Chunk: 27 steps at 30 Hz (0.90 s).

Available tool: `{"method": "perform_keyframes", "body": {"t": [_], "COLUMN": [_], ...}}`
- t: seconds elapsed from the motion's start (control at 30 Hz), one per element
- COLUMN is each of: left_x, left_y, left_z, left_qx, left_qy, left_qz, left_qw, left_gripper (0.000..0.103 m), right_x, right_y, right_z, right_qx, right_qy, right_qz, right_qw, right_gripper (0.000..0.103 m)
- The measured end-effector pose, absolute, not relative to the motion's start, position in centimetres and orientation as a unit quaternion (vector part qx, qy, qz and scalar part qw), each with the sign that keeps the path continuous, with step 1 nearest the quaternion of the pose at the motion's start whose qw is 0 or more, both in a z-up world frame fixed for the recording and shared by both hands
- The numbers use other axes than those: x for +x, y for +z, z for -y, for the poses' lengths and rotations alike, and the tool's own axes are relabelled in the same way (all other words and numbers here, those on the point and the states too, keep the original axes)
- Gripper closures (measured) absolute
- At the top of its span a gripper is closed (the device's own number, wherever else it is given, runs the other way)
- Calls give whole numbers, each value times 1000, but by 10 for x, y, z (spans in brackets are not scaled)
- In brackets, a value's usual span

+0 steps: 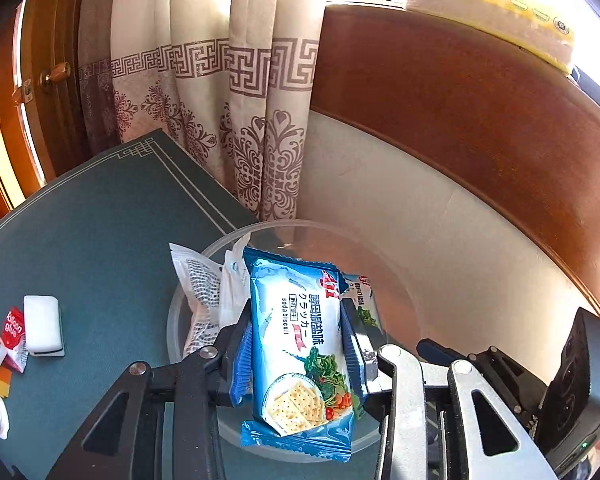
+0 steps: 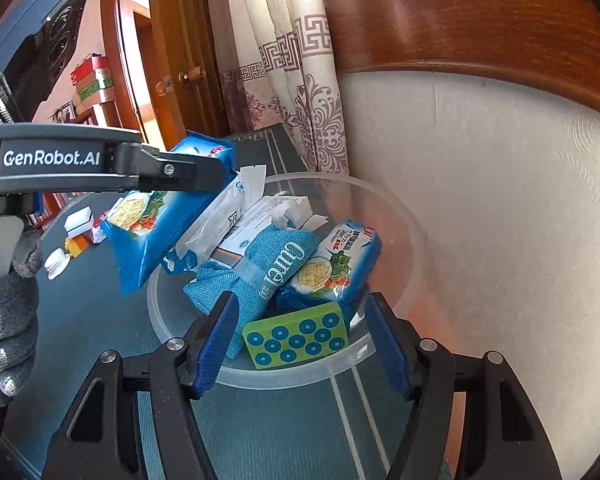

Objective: Organize objects
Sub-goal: 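Open the left gripper to drop the cracker packet in the tub while right releases the block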

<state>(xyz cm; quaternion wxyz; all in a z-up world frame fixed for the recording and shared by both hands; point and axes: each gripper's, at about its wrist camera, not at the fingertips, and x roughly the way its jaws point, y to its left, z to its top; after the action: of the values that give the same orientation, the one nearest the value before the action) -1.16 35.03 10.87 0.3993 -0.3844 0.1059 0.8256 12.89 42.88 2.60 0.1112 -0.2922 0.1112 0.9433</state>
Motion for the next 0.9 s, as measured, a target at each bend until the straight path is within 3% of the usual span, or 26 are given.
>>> {"method": "perform_keyframes", "body": {"t": [0.37, 0.43, 0.5, 0.57, 0.9], "left_x": [-28, -35, -43, -46, -33], "left_y": [100, 97, 96, 98, 110], "left_z": [-403, -410, -410, -405, -383], "left_qx": [-418, -443, -460, -457, -403], "left_qy": [788, 771, 765, 771, 821], "left_qz": [-89, -61, -28, -9, -59], "left_qw": [443, 453, 450, 443, 400], "left_gripper": [61, 48, 15, 14, 11], "right_x": [132, 132, 132, 133, 135], "right_y": [26, 26, 26, 26, 29], "right_z": [-429, -428, -428, -427, -423], "right_qx": [-287, -286, -286, -286, -277], "right_qy": [945, 945, 944, 944, 946], "right_qz": [-111, -110, -110, -110, -106], "right_qw": [115, 117, 118, 119, 130], "right_gripper": [36, 36, 36, 36, 36]}}
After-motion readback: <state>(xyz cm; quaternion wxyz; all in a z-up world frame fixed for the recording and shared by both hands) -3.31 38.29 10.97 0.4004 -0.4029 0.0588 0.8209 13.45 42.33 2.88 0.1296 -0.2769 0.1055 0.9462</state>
